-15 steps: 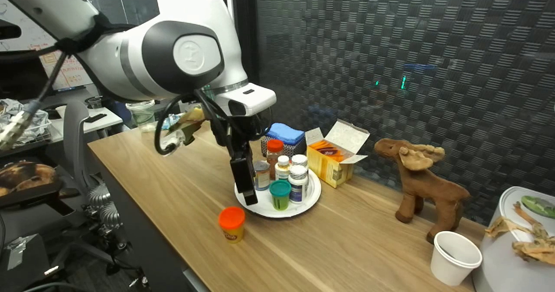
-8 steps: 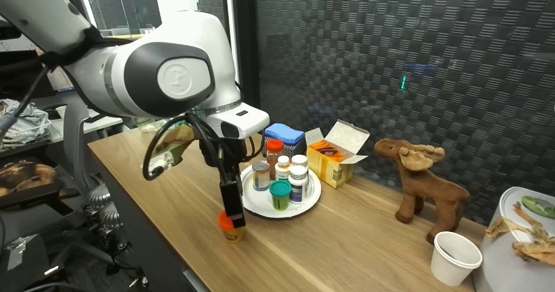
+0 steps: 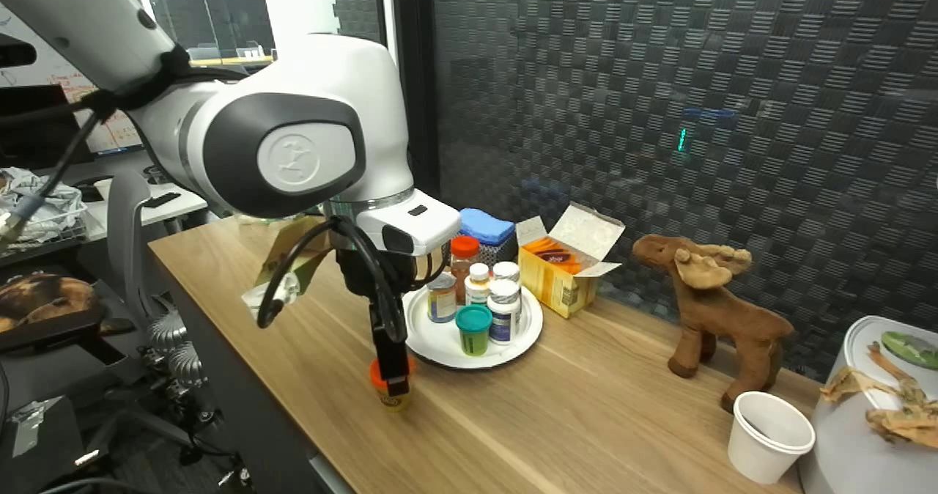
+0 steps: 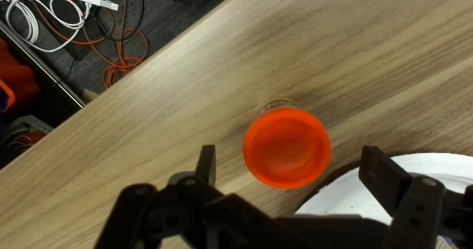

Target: Put the orange object and the bottles on the plate

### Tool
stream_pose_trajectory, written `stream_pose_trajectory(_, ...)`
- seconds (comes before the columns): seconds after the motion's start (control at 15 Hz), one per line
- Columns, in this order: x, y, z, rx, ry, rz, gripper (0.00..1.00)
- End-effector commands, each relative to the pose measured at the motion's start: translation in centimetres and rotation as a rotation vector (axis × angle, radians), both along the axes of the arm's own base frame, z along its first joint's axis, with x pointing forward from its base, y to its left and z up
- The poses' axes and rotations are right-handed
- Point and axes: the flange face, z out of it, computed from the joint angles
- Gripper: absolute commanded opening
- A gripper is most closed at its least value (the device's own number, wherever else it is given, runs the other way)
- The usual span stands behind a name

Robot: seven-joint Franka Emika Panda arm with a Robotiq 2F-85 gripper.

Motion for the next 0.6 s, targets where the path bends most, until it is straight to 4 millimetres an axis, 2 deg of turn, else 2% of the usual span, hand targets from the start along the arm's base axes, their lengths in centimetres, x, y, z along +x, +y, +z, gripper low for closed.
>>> stream_pose_trajectory(0.0,0.11,-0.08,0.05,0.028,-0.02,0.028,1.0)
stream_pose_trajectory(0.13,0.29,-0.04,-0.19,0.03,-0.017,0.038,1.0)
stream_pose_trajectory(0.2,0.34,-0.03,-0.32,0.031,-0.015,0.043,0.85)
stream_pose_trajectory(0.27,0.36,-0.02,-0.4,0.032,-0.012,0.048,0.73)
stream_pose_trajectory(0.53,0.54,-0.31,0.29,0.03,-0.017,0.057,0.42)
